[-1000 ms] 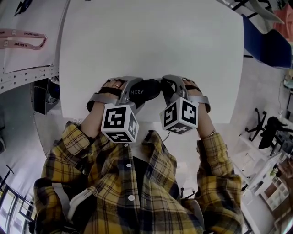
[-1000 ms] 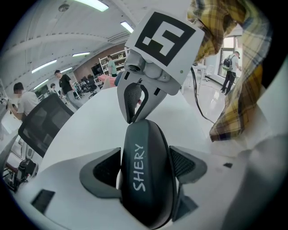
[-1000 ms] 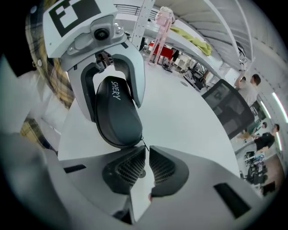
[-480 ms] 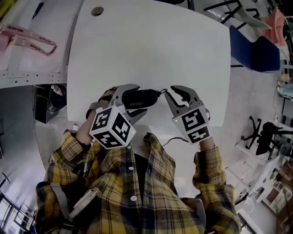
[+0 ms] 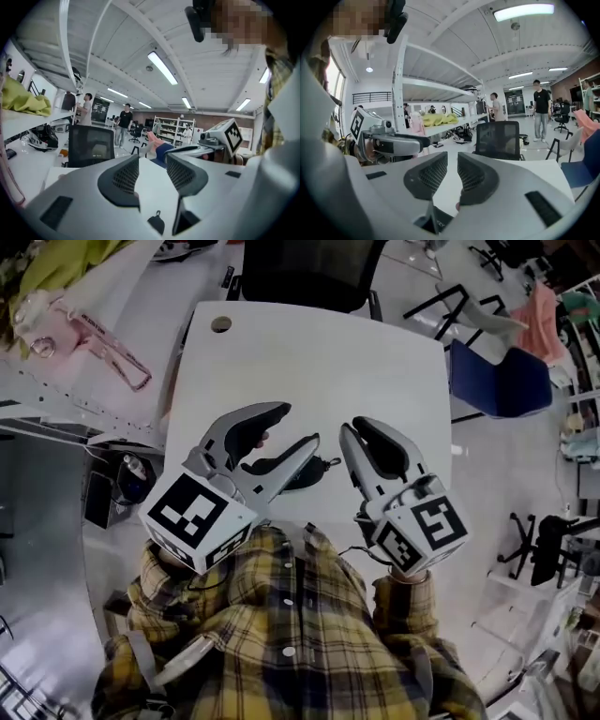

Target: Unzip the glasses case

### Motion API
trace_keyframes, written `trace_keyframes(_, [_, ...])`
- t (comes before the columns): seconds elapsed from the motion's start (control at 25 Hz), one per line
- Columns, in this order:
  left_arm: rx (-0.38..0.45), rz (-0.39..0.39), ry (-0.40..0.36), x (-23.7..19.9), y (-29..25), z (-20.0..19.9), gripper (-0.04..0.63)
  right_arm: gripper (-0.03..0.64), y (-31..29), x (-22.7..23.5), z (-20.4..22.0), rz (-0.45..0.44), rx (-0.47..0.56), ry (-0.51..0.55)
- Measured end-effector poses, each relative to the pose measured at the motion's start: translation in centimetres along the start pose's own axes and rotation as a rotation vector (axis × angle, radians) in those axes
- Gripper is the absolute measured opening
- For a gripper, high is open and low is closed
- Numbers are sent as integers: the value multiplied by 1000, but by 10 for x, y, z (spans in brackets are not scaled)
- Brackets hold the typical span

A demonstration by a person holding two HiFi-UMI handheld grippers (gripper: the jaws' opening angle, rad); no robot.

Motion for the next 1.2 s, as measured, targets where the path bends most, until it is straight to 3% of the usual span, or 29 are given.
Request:
trace_keyframes(0.16, [88,-55,3,14,19,-30,77,58,10,-25,-28,-26,84,12])
trace_keyframes(0.4, [137,-89,21,29,34,-39,8,6,23,-47,-36,-39,156,17])
trace_keyframes(1.2, [101,-67,47,28,32,-28,8,-2,19,-51,-25,-59,102,19])
Point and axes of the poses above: the fingertips, and each gripper's own axes: y backward along the fingers, x to its right, z out of its underside, the point moved 4 cm from there along y, backward along the fingers, and after that the axes turned 3 degrees about -y, right-handed, at the moved point
